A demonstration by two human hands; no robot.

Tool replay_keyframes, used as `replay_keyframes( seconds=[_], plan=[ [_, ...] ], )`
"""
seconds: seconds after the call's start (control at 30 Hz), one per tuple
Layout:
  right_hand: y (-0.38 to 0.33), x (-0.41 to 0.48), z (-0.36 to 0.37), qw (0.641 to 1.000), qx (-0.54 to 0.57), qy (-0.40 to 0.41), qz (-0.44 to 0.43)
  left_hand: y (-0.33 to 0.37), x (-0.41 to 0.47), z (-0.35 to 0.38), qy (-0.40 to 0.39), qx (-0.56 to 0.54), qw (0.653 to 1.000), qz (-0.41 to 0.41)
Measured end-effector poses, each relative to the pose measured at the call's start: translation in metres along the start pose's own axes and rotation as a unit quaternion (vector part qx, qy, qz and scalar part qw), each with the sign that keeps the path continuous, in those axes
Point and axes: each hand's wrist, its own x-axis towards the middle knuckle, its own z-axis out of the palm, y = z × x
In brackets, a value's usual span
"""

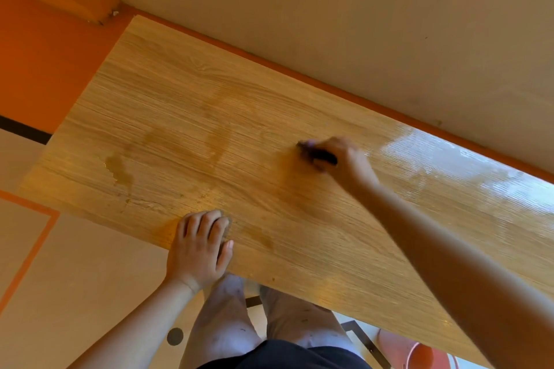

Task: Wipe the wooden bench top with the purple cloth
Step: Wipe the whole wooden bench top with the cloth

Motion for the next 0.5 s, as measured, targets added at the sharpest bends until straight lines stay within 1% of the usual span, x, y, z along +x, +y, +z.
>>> replay_keyframes(
  seconds=[0.1, 0.2, 0.33, 0.43, 0.5],
  plan=[
    [0.044, 0.056, -0.023, 0.989, -0.055, 0.080, 0.110, 0.000, -0.001, 0.002, 0.001, 0.002, 1.000, 0.002],
    [0.066, 0.082, -0.034, 0.974, -0.045, 0.138, 0.176, 0.000, 0.000, 0.003, 0.004, 0.002, 1.000, 0.003],
    [0.059, 0.063, -0.025, 0.968, -0.040, 0.165, 0.187, 0.000, 0.000, 0.001, 0.013, -0.003, 1.000, 0.006],
    [0.032, 0.018, -0.008, 0.977, -0.035, 0.128, 0.168, 0.002, 0.001, -0.001, 0.013, -0.003, 1.000, 0.009],
    [0.003, -0.022, 0.009, 0.987, -0.022, 0.091, 0.134, 0.002, 0.001, -0.002, 0.014, -0.002, 1.000, 0.009]
  ],
)
